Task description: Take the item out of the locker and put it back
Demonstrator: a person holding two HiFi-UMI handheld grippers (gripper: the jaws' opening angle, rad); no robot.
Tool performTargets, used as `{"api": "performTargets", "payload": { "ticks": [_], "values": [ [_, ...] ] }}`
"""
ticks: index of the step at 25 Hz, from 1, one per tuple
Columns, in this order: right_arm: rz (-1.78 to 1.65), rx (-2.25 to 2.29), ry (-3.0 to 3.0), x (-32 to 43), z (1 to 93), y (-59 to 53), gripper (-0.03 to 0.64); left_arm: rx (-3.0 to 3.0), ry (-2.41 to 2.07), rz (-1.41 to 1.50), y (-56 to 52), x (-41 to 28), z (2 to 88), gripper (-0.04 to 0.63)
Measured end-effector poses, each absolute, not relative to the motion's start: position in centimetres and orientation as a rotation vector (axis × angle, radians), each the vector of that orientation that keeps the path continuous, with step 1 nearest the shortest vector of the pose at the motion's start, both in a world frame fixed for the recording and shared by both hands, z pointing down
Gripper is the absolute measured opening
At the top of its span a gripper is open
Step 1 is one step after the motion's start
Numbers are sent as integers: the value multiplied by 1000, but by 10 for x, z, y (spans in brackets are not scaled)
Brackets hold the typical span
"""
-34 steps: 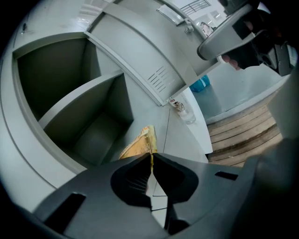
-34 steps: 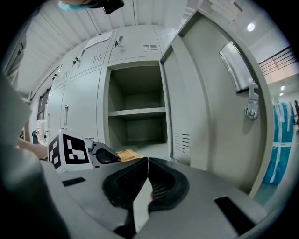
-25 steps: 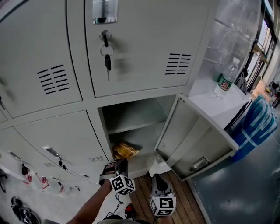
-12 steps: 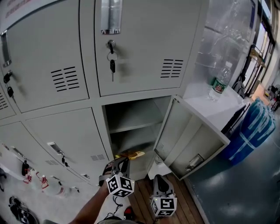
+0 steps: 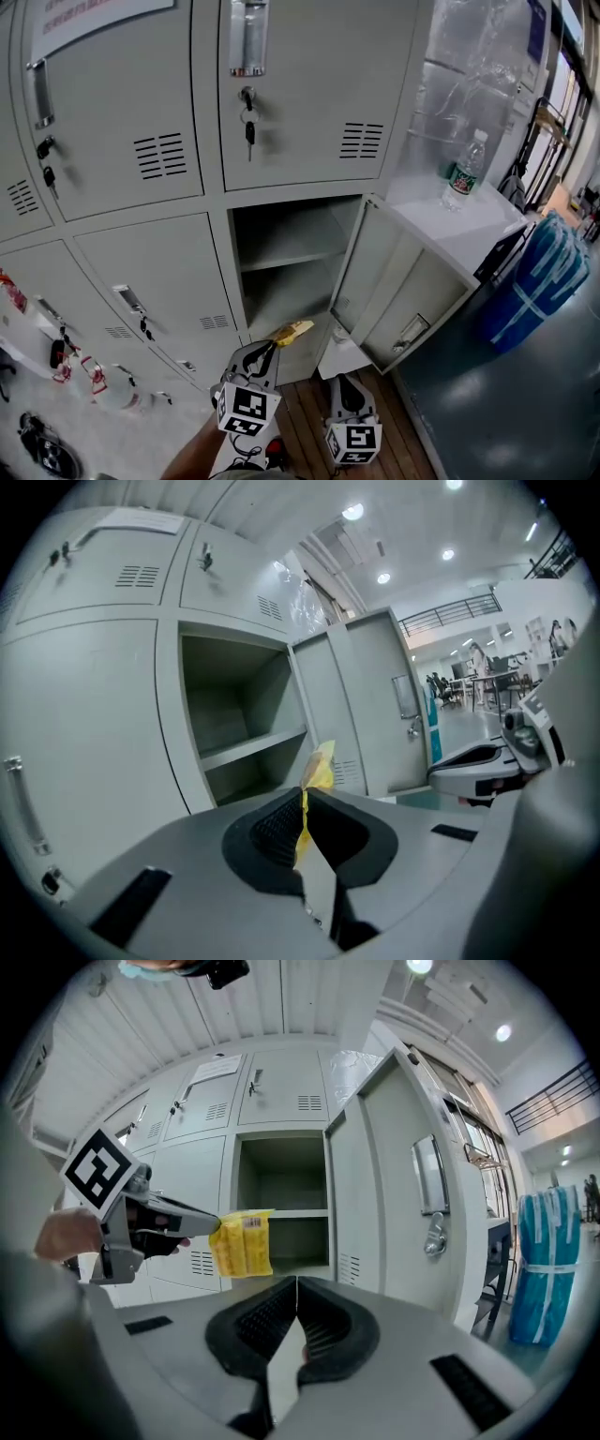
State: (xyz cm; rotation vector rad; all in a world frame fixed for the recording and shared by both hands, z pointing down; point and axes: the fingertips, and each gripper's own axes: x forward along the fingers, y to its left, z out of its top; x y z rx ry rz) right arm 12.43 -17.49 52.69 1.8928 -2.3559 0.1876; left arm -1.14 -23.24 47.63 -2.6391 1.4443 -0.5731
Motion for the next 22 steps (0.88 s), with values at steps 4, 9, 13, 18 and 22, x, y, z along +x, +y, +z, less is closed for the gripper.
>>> {"api": "performTargets", "payload": {
  "ticks": [4,9,13,18,22],
  "values": [
    [173,1871,-2376,122,522,-157,18,-2672,1487,-507,-203,-18,470,32],
    [157,1835,-2405,115,517,-130,18,-2706,1560,-438,-163,-31,469,32],
    [145,1800,-2433,106,514,-109,18,-2729,1596,-407,-130,-40,474,32],
    [142,1767,-2456,96,516,-88,18,-2718,1649,-397,-93,-51,487,32],
    [136,1744,-2469,90,517,-74,18,-2731,1669,-407,-67,-57,500,32]
  ]
}}
